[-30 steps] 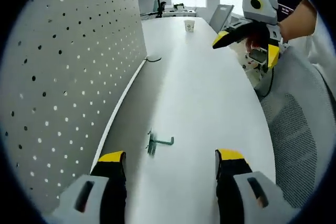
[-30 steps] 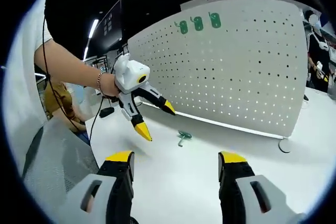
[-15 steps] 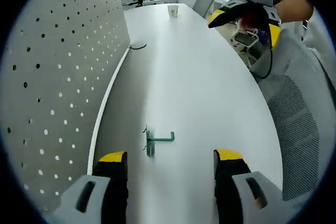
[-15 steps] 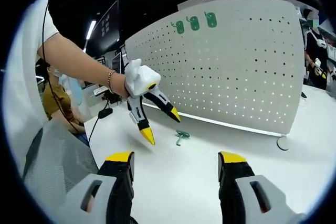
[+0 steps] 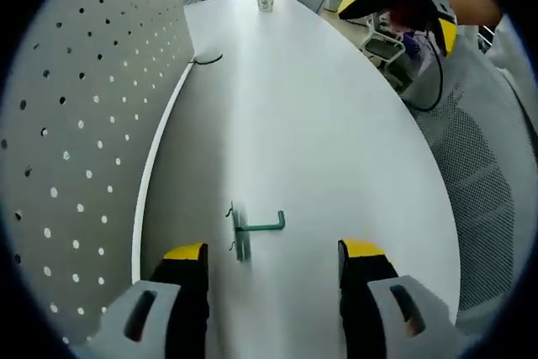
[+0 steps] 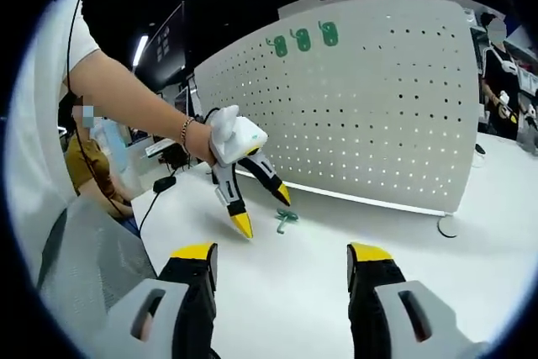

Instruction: Insert the hook assembly into the mounting plate slot until the hook locks in place.

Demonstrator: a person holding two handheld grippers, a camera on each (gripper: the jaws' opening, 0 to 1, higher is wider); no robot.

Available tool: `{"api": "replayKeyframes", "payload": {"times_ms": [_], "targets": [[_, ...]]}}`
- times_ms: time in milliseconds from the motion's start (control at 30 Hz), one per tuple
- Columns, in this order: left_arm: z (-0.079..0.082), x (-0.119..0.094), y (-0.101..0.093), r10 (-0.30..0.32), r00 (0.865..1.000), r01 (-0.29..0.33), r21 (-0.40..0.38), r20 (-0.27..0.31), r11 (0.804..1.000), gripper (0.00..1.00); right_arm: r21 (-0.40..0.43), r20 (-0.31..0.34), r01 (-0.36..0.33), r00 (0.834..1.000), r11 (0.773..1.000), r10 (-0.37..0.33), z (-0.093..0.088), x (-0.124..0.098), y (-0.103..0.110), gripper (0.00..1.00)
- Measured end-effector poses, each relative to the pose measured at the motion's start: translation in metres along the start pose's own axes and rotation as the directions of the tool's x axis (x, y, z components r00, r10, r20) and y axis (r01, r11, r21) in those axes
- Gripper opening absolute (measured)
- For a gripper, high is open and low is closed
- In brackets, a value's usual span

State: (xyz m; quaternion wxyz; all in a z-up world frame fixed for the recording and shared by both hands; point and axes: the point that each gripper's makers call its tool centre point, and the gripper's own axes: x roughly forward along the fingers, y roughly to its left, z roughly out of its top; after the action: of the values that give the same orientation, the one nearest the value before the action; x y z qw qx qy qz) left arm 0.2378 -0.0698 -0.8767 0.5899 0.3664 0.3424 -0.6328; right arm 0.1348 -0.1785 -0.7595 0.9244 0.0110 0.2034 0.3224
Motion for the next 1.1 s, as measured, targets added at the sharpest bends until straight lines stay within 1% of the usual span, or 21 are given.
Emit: {"api": "replayKeyframes", "payload": {"times_ms": [33, 67, 100, 133, 167, 233, 367, 500, 600, 667, 800, 933, 1100], "targets": [[-0.002, 0.002, -0.003, -0.020, 1.000, 0.019, -0.004, -0.013, 1.000, 0.63, 0.000, 0.000, 0.000, 1.000, 1.000, 0.000, 0.000, 0.000, 0.000, 0.60], [-0.003, 0.004, -0.004, -0.022, 1.000, 0.022, 0.009, -0.018, 1.000, 0.60, 0.002, 0.003, 0.001, 1.000, 1.000, -0.001, 0.000, 0.000, 0.001, 0.60], [-0.008, 0.005, -0.005, -0.019, 0.999, 0.020, 0.026, -0.042, 0.999, 0.60, 0.003, 0.003, 0.001, 1.000, 1.000, -0.001, 0.000, 0.000, 0.001, 0.60], [-0.005, 0.005, -0.001, -0.004, 1.000, 0.006, 0.062, -0.023, 0.998, 0.61, 0.006, 0.002, 0.001, 1.000, 1.000, -0.001, 0.000, 0.000, 0.001, 0.60], [-0.004, 0.005, -0.003, -0.015, 1.000, 0.015, 0.006, -0.019, 1.000, 0.62, 0.005, 0.001, 0.005, 1.000, 1.000, -0.005, -0.002, 0.000, -0.001, 0.60], [-0.002, 0.005, -0.002, -0.012, 1.000, 0.013, 0.027, -0.019, 1.000, 0.62, 0.011, 0.001, 0.006, 1.000, 1.000, -0.006, -0.002, -0.001, -0.001, 0.60], [-0.002, 0.006, -0.001, -0.010, 1.000, 0.010, 0.026, -0.012, 1.000, 0.61, 0.014, 0.002, 0.010, 1.000, 1.000, -0.010, -0.003, -0.002, -0.002, 0.59], [-0.001, 0.005, 0.000, -0.008, 1.000, 0.008, 0.021, -0.006, 1.000, 0.58, 0.024, 0.004, 0.009, 1.000, 1.000, -0.009, -0.003, -0.001, -0.003, 0.59], [0.000, 0.005, 0.005, 0.001, 1.000, -0.001, 0.013, 0.002, 1.000, 0.52, 0.023, 0.002, 0.014, 1.000, 1.000, -0.014, -0.003, -0.001, -0.004, 0.58], [0.001, 0.005, 0.010, 0.013, 1.000, -0.013, -0.003, 0.005, 1.000, 0.46, 0.029, 0.005, 0.013, 1.000, 0.999, -0.014, -0.002, -0.001, -0.004, 0.58], [0.002, 0.005, 0.016, 0.034, 0.999, -0.034, -0.039, 0.009, 0.999, 0.37, 0.032, 0.005, 0.017, 1.000, 0.999, -0.017, -0.001, -0.001, -0.005, 0.57], [0.002, 0.005, 0.021, 0.052, 0.999, -0.052, -0.064, 0.004, 0.997, 0.28, 0.045, 0.010, 0.021, 1.000, 0.999, -0.022, -0.002, -0.002, -0.006, 0.57], [0.001, 0.004, 0.025, 0.075, 0.997, -0.076, -0.070, -0.008, 0.995, 0.16, 0.049, 0.011, 0.022, 1.000, 0.999, -0.023, -0.003, -0.002, -0.006, 0.56]]}}
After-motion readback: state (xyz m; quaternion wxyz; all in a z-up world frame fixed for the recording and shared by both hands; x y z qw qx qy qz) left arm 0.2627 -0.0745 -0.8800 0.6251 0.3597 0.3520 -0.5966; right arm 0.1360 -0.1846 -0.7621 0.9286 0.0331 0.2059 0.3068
